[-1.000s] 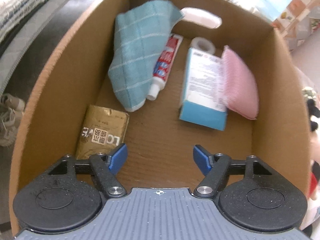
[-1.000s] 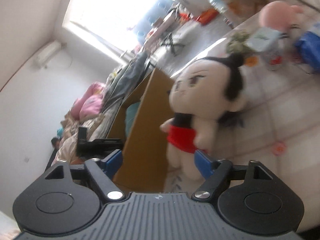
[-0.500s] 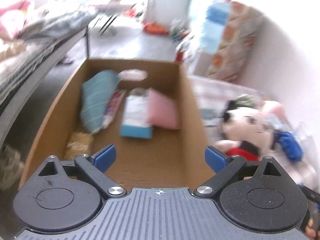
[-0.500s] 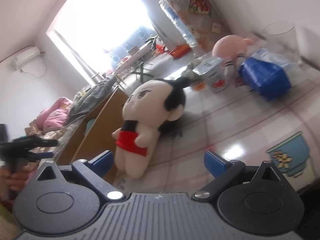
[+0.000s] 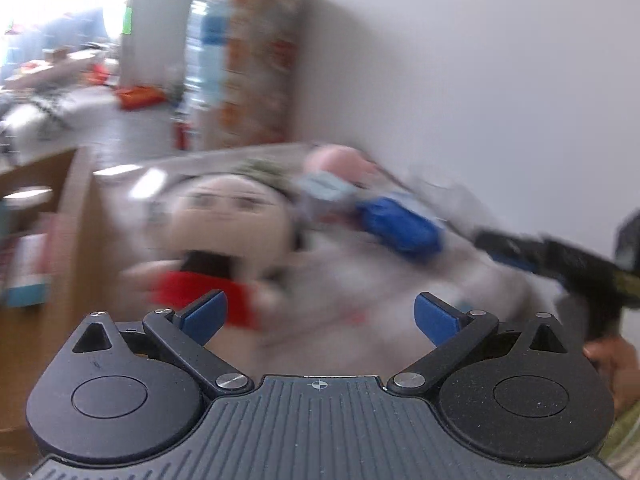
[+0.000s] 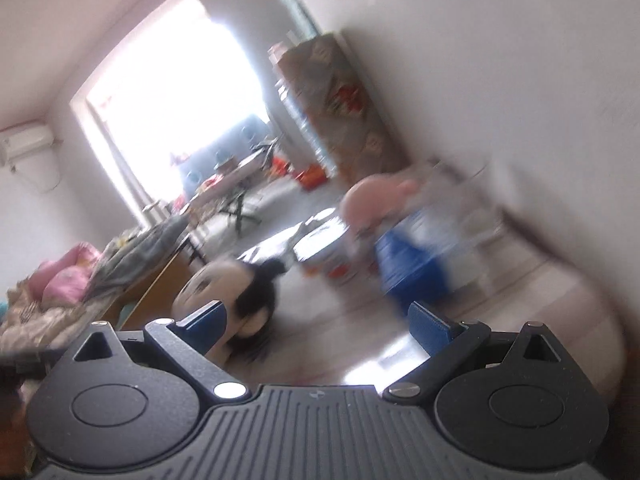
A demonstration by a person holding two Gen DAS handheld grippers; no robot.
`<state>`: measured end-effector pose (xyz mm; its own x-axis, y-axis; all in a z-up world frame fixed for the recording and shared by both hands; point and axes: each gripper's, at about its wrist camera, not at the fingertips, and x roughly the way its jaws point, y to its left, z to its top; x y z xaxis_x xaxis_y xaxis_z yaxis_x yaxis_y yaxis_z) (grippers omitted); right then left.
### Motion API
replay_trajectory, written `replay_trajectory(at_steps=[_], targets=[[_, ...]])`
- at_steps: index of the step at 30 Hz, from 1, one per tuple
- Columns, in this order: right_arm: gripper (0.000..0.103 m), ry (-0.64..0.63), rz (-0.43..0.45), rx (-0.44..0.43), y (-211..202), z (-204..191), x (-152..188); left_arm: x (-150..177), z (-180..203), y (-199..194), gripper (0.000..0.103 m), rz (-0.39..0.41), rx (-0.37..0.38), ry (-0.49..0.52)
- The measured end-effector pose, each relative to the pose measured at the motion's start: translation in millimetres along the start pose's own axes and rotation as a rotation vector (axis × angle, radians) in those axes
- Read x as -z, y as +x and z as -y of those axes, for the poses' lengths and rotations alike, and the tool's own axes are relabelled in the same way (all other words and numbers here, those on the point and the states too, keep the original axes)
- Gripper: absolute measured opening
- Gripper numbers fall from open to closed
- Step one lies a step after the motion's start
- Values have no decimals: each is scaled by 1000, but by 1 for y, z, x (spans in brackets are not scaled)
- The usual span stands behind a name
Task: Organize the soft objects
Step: 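Move both grippers back toward the blue packet and yogurt cup on the bed, then grasp the blue-and-white wipes packet with the left gripper and lift it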
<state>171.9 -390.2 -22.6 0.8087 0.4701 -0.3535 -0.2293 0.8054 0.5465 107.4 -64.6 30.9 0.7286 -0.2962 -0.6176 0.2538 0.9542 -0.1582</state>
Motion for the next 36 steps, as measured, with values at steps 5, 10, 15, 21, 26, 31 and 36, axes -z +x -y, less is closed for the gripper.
replay_trajectory(at_steps=[5, 10, 15, 21, 26, 31, 36], targets=[[99, 35, 21, 45, 14, 39, -28, -5, 55, 68, 99, -46, 86, 71], [97, 79, -15, 67, 45, 70, -43, -14, 86, 128, 94, -74, 129, 117], [87, 120, -73, 68, 80, 90, -46, -25, 92, 177, 75, -142, 154, 72], [73, 155, -156, 36, 109, 99, -40, -31, 87, 222, 54, -211, 176, 14], [66, 163, -159, -18, 107, 97, -35, -31, 88, 225, 53, -210, 177, 15], [65, 146, -152, -38, 89, 85, -34, -22, 91, 212, 53, -225, 191, 33], [65, 72, -134, -50, 60, 59, -35, -10, 93, 187, 53, -241, 246, 13]])
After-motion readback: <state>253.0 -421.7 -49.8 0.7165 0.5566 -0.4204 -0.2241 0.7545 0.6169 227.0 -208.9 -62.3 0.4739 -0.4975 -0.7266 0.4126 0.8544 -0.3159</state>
